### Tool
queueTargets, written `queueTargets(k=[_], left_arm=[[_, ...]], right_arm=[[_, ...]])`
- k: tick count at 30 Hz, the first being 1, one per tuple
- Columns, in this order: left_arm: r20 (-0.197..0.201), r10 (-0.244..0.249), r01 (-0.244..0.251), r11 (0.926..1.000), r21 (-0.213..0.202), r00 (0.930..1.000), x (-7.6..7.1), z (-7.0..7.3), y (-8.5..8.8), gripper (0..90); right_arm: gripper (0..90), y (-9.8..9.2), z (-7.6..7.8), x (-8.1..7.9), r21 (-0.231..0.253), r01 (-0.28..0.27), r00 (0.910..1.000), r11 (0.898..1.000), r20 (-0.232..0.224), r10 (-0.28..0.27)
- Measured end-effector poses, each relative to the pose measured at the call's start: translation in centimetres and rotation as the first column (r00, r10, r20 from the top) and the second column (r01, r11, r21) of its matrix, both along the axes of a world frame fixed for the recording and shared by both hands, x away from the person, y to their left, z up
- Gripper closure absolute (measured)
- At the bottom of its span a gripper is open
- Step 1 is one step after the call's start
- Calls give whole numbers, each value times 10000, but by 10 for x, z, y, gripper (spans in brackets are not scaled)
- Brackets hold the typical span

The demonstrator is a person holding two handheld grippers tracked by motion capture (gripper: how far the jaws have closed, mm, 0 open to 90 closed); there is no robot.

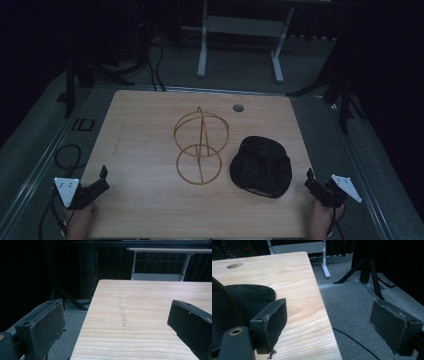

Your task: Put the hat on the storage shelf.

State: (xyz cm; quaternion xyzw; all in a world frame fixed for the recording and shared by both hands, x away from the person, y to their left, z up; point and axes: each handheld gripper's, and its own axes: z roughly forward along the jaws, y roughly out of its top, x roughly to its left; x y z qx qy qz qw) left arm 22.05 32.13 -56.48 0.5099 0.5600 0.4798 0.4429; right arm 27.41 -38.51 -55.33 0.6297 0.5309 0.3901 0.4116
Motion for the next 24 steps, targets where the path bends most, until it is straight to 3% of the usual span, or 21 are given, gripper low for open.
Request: queueTargets(k=[6, 12, 13, 16, 21, 24], left_arm=[[-11, 45, -45, 9999, -128, 10000, 0, 0, 1, 18], [-17, 106, -106, 9999, -28, 9999, 1, 0, 0, 18], [-42, 124, -124, 9999, 11, 9999, 1, 0, -1, 18], [-37, 86, -85, 9998, 182, 10000, 1, 0, -2, 18], [-32, 77, -77, 9999, 153, 10000, 1, 0, -2, 18], [-9, 82, -82, 9999, 144, 10000, 1, 0, -2, 18]], right_arm=[[139, 0, 0, 1, -13, -140, 9999, 9999, -99, 140], [141, 3, 4, 6, -617, -154, 9995, 9980, -297, 136], [143, 4, 7, 6, -571, -230, 9992, 9981, -327, 211], [148, 6, 20, 3, 151, -636, 9970, 9979, -424, 642], [148, 24, 40, -1, -32, -1433, 9878, 9897, -612, 1429], [147, 32, 47, -3, 152, -1748, 9834, 9845, -464, 1753]])
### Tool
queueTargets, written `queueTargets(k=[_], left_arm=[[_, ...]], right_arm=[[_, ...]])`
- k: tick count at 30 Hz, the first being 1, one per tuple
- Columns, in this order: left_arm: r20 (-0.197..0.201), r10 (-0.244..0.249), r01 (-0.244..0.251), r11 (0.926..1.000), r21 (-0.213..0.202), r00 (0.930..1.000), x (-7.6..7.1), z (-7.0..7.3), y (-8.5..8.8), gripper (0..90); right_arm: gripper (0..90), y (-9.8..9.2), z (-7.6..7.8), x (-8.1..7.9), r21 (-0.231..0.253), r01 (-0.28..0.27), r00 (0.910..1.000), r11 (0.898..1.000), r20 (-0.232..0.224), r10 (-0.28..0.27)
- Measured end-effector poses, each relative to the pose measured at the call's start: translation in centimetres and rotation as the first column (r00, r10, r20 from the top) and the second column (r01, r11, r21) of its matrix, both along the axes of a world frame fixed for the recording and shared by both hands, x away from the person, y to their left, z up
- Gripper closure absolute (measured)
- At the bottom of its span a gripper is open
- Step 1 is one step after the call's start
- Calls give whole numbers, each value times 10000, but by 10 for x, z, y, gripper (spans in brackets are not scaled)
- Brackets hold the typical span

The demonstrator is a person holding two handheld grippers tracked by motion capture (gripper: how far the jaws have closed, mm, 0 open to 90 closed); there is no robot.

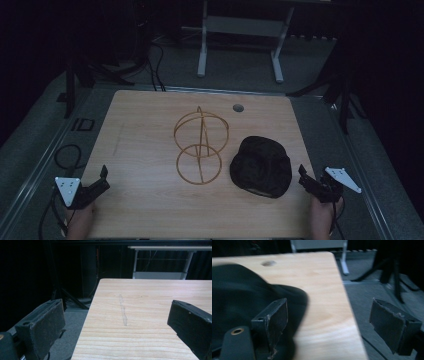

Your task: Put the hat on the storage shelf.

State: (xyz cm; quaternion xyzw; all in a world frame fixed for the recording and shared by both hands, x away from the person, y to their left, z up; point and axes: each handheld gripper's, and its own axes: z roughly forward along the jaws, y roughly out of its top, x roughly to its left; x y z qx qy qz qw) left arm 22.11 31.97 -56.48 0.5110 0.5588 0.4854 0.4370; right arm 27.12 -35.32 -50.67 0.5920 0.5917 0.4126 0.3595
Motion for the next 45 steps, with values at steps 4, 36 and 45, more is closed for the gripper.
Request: queueTargets(k=[4, 36, 45], left_arm=[[-18, 5, -5, 10000, 33, 10000, 0, 0, 0, 18], [25, -172, 172, 9998, 21, 9998, 0, 0, 0, 18], [-1, -230, 230, 9997, 17, 9997, 0, 0, 0, 18]], right_arm=[[139, 23, 15, -1, 224, -821, 9965, 9964, 199, 817], [336, 127, -6, -3, -506, -2003, 9782, 9784, -672, 1968], [588, 124, -9, 11, -563, -1595, 9832, 9856, -992, 1534]])
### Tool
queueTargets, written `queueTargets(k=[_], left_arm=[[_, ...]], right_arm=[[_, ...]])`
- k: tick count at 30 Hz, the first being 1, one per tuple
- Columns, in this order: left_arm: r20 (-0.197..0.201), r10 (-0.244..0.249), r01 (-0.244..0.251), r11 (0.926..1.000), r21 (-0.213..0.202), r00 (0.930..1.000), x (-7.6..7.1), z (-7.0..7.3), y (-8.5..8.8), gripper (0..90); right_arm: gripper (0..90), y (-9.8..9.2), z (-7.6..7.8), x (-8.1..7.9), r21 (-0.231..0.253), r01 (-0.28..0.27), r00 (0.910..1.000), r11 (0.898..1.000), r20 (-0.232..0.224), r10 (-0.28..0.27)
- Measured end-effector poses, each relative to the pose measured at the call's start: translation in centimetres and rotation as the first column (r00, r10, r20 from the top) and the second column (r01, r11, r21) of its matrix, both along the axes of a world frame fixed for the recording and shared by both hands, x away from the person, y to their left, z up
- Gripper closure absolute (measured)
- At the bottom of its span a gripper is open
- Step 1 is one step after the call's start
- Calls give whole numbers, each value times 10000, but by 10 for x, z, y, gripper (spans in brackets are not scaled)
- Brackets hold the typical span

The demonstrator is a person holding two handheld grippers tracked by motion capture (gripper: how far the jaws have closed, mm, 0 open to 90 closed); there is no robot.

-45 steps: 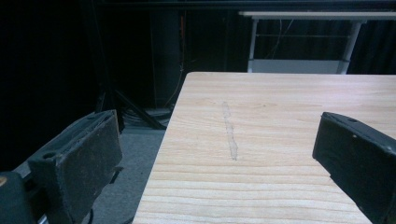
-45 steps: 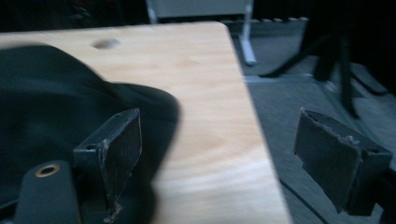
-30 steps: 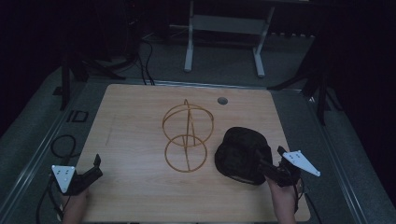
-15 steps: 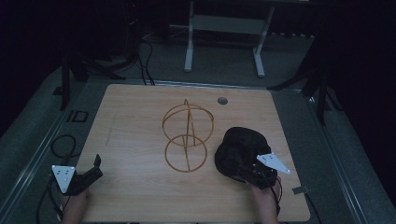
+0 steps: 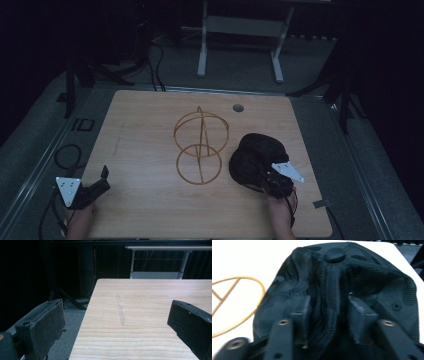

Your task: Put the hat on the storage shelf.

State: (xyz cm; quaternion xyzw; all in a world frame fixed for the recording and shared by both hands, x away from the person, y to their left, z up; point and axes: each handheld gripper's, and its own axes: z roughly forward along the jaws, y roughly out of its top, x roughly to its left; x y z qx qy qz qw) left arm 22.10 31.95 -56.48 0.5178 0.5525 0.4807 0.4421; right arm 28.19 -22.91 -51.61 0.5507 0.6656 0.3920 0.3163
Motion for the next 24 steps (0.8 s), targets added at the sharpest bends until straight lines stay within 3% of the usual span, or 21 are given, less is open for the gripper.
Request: queueTargets(k=[1, 7, 19, 24], left_arm=[[7, -3, 3, 10000, -1, 10000, 0, 0, 0, 18], [10, -56, 56, 10000, 20, 10000, 0, 0, 0, 18], [16, -105, 104, 9999, 40, 9999, 0, 0, -1, 18], [20, -109, 109, 9999, 49, 9999, 0, 0, -1, 18]], right_arm=[[666, -1, -1, 2, -67, 26, 10000, 10000, -36, -27], [864, -4, -8, 10, -269, -133, 9989, 9995, -445, 121], [884, -21, 18, 7, 428, 103, 9996, 9990, 247, -114], [884, -29, 35, 4, 318, 155, 9971, 9994, 735, -178]])
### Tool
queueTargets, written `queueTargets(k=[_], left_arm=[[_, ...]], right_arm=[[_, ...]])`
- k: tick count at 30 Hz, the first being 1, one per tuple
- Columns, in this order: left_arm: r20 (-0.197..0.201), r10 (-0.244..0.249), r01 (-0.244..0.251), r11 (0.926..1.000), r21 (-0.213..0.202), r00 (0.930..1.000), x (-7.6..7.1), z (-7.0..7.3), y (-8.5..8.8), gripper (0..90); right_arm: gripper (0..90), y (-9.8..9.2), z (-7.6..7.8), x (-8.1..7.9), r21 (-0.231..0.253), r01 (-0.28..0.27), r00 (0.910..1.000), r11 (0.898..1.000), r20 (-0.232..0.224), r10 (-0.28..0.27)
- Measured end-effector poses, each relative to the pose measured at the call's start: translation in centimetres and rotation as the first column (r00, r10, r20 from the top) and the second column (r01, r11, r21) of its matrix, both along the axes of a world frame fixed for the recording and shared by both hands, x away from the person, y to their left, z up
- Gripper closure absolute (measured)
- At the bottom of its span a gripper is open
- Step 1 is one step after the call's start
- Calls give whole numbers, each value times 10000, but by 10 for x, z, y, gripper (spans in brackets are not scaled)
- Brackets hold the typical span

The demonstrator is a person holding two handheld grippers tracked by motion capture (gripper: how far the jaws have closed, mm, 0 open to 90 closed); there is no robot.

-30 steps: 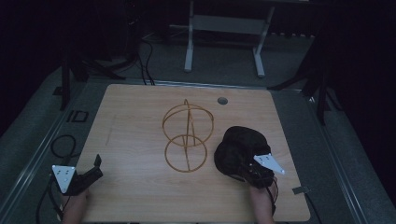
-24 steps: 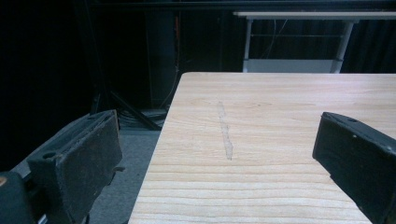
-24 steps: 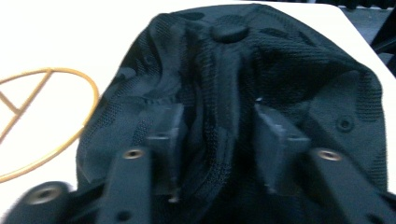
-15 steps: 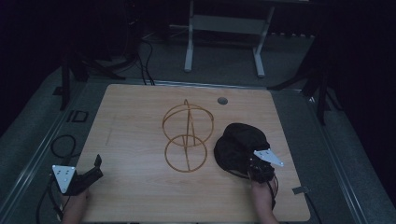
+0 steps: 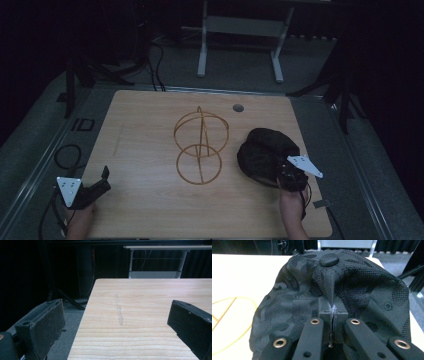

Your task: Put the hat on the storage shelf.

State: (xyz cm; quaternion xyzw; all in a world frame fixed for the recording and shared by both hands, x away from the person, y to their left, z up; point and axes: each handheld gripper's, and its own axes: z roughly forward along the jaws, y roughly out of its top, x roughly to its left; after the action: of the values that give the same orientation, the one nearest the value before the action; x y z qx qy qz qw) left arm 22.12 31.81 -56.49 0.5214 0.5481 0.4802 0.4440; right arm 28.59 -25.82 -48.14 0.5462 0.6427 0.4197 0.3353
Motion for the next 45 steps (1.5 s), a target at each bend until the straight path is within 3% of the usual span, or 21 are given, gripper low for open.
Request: queueTargets(k=[11, 22, 31, 45], left_arm=[[-50, 40, -40, 10000, -30, 10000, 0, 0, 0, 18], [-68, 58, -58, 10000, -34, 10000, 0, 0, 0, 18], [-99, 33, -34, 10000, -42, 9999, 0, 0, 1, 18], [-101, 9, -10, 10000, -46, 9999, 0, 0, 1, 18]], right_arm=[[885, -12, 43, -4, 96, 62, 9952, 9999, 974, -71], [884, -11, 87, -5, 172, -177, 9851, 9997, 1714, 145], [884, -4, 130, -5, 208, -467, 9674, 9987, 2500, 400], [884, 17, 169, -8, 69, -1098, 9428, 9939, 3173, 1019]])
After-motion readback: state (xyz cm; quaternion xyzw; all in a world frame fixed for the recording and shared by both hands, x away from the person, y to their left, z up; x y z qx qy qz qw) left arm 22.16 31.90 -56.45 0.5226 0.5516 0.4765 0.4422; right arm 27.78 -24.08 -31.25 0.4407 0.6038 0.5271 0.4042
